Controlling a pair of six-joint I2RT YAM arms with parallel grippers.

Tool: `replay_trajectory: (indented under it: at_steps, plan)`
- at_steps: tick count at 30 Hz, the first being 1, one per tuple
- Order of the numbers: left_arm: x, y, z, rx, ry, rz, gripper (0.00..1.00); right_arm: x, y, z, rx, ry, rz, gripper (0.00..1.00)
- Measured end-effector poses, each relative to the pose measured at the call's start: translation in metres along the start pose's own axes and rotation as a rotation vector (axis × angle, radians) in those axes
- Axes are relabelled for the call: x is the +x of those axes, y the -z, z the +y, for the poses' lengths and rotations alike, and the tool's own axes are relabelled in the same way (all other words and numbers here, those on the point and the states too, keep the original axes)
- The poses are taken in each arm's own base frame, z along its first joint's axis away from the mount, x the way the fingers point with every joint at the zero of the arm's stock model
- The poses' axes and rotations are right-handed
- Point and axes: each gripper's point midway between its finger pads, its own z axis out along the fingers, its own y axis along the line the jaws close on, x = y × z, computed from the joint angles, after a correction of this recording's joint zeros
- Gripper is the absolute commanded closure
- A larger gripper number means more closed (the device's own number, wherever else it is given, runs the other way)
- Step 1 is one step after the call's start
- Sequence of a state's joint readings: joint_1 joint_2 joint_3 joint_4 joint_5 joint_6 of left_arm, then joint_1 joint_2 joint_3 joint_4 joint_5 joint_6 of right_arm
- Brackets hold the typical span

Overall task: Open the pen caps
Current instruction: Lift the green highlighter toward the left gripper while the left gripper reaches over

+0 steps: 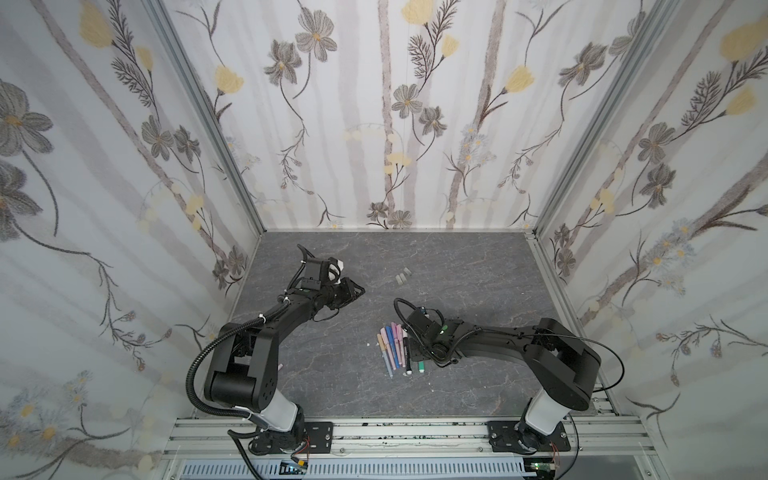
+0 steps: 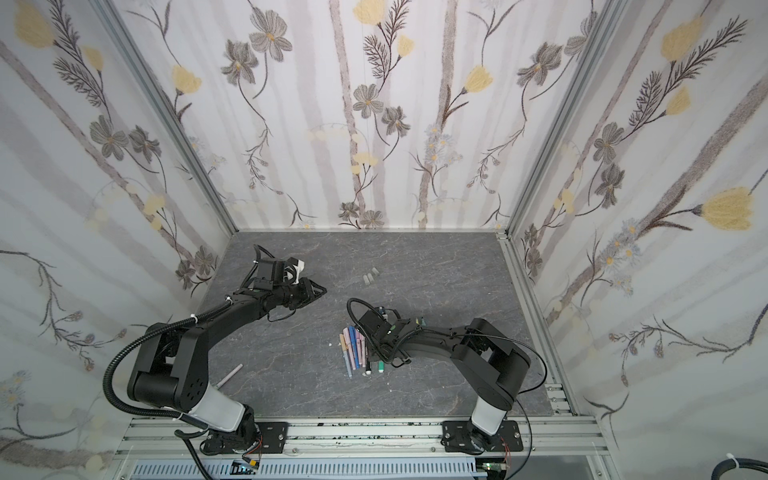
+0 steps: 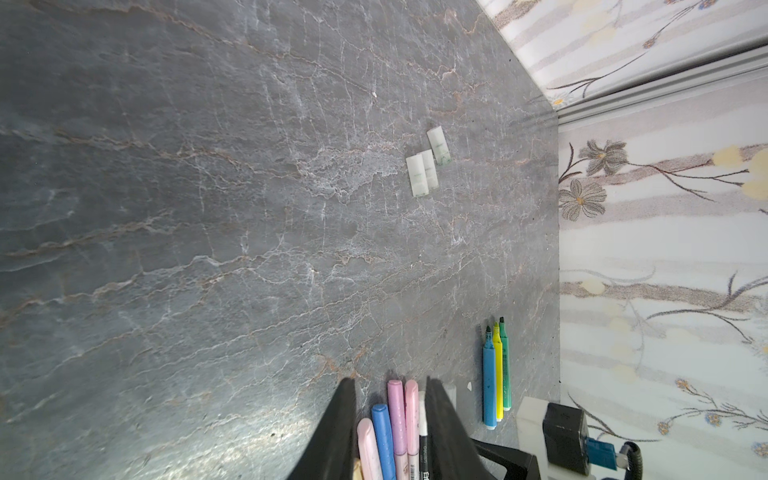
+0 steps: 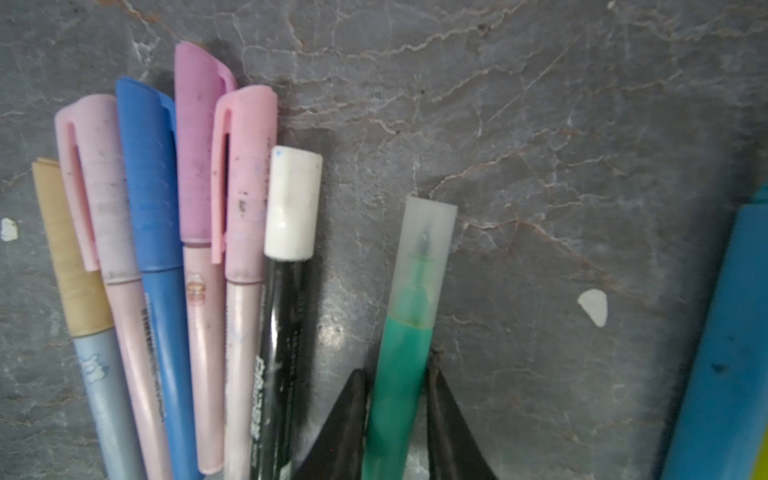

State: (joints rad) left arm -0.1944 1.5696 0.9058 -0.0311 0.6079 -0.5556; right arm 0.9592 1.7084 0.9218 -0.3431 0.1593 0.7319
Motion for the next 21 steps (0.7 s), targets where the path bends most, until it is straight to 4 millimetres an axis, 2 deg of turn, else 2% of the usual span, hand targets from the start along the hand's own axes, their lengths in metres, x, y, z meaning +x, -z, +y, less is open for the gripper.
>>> replay_trajectory:
  at_steps: [6,12,15,19,21]
  plan:
    - [-0.003,0.004,-0.014,0.028,-0.025,0.005,0.71,0.0,0.0,-0.002,-0.003,-0.001,-0.014,0.89]
    - [0.01,0.002,-0.039,0.074,-0.071,0.064,0.7,0.002,0.005,-0.004,-0.042,0.013,-0.006,0.95]
    - [0.03,-0.005,-0.063,0.134,-0.116,0.134,0.7,0.003,0.02,-0.008,-0.092,0.03,0.009,0.97]
    - [0.067,-0.015,-0.088,0.203,-0.16,0.244,0.7,-0.022,0.047,-0.015,-0.177,0.023,-0.081,0.99]
    - [0.085,-0.018,-0.099,0.238,-0.179,0.29,0.69,-0.038,0.062,-0.028,-0.208,-0.003,-0.142,0.99]
